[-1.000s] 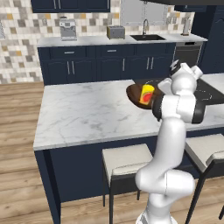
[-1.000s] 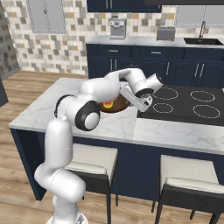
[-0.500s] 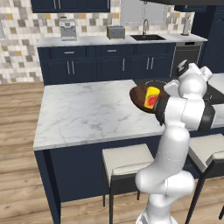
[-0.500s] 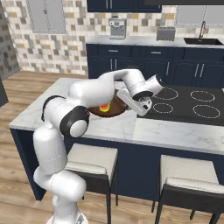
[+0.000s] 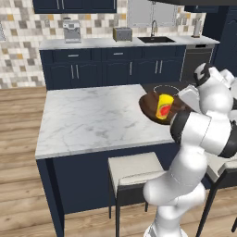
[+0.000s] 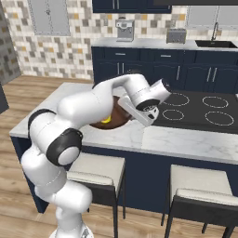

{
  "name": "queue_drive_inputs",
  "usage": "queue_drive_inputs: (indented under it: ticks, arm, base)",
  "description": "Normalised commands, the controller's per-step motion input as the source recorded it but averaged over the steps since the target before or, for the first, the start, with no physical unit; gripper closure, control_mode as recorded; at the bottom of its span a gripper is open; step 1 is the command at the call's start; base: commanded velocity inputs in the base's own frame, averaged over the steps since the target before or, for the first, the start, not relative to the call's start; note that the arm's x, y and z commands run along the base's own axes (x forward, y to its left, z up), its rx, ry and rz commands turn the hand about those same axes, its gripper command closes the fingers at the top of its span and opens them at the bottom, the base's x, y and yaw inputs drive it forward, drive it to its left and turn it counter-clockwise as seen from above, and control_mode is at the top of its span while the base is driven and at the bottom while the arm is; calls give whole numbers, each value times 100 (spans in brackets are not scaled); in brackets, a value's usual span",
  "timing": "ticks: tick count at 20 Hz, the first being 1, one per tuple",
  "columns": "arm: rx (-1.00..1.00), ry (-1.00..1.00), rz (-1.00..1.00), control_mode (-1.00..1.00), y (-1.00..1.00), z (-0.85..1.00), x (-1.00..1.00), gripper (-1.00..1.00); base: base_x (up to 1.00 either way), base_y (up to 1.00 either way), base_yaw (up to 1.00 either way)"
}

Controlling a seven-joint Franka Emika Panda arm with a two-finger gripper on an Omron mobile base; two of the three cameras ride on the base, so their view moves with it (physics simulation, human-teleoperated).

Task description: Place the cup inside the bowl on the dining table and move the bowl to any counter.

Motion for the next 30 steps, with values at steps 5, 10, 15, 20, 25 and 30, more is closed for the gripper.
queue_drive_inputs:
  ticks: [5, 10, 15, 20, 25, 30]
  arm:
    - [-6, 0, 0, -100, 30, 20, -46, 100]
    - [-1, 5, 0, -100, 31, 2, -37, 100]
    - [0, 0, 0, -100, 4, 0, -1, 100]
    - [0, 0, 0, -100, 0, 0, 0, 100]
    - [0, 0, 0, -100, 0, 0, 0, 100]
    - [0, 0, 0, 100, 0, 0, 0, 100]
  base:
    - [0, 0, 0]
    - [0, 0, 0]
    - [0, 0, 0]
    - [0, 0, 0]
    - [0, 0, 0]
    - [1, 3, -1]
